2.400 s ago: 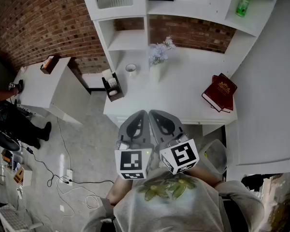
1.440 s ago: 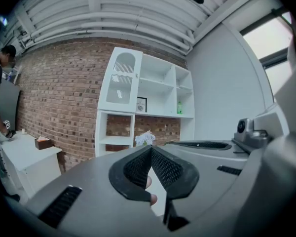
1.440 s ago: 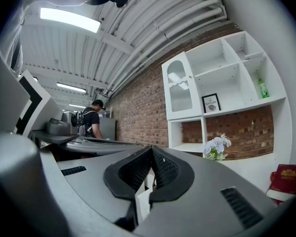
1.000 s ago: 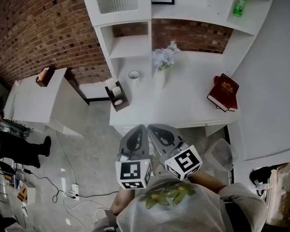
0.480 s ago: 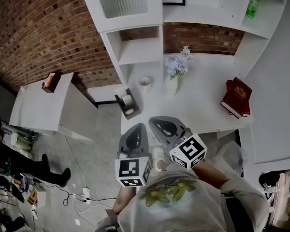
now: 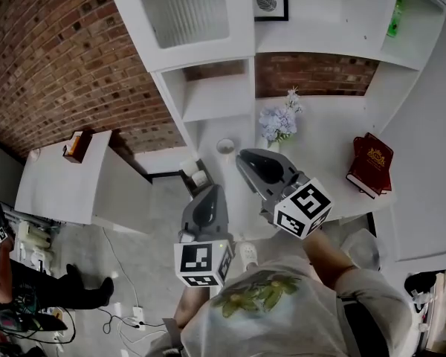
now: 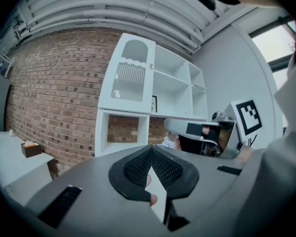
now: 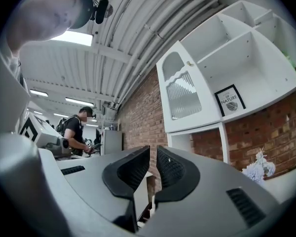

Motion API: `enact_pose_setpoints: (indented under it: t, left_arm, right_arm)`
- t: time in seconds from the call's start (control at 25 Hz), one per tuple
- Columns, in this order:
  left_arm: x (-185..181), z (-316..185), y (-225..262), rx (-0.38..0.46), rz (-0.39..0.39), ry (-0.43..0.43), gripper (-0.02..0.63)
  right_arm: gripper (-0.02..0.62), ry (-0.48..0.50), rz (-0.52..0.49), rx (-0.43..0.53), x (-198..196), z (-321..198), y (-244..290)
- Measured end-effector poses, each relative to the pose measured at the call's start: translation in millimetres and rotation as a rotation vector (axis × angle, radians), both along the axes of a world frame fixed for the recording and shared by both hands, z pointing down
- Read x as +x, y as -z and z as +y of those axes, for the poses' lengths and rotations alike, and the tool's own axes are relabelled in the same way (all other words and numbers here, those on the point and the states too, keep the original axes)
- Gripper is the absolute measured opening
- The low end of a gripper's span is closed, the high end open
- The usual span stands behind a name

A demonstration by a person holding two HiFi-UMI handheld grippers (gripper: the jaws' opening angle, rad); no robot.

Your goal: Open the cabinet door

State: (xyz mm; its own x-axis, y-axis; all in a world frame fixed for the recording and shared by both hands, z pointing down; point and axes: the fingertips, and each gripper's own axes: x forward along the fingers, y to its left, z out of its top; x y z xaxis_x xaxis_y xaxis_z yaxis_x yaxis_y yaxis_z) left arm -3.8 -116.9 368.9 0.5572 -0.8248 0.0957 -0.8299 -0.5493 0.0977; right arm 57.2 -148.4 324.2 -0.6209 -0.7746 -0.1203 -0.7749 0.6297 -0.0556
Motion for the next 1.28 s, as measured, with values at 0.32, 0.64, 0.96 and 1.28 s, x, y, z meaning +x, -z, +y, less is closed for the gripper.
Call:
enact_pose_setpoints:
  t: [0.32,0.64,0.96,1.28]
  left_arm:
    - [0,-39,-9,-0.032,-0.006,-0.016,0.008]
    - [9,-57,-15,-0.062,-0.032,-0.059,0.008]
    - [19,-75,-20,-0.083,-0.057,-0.095,0.008]
    - [24,-102,-23,-0.102,-0.082,-0.107,0.008]
  right_arm:
    - [0.025,-0.072,0.017,0.023,27,-61,20]
    - [0.025,-0.126,0.015,0.034,55,-103,33]
    - [0.025,-0.174,-0.013,0.058,79,-138,48]
    - [0.028,-0.190,-0.012,0.067,95,-172,54]
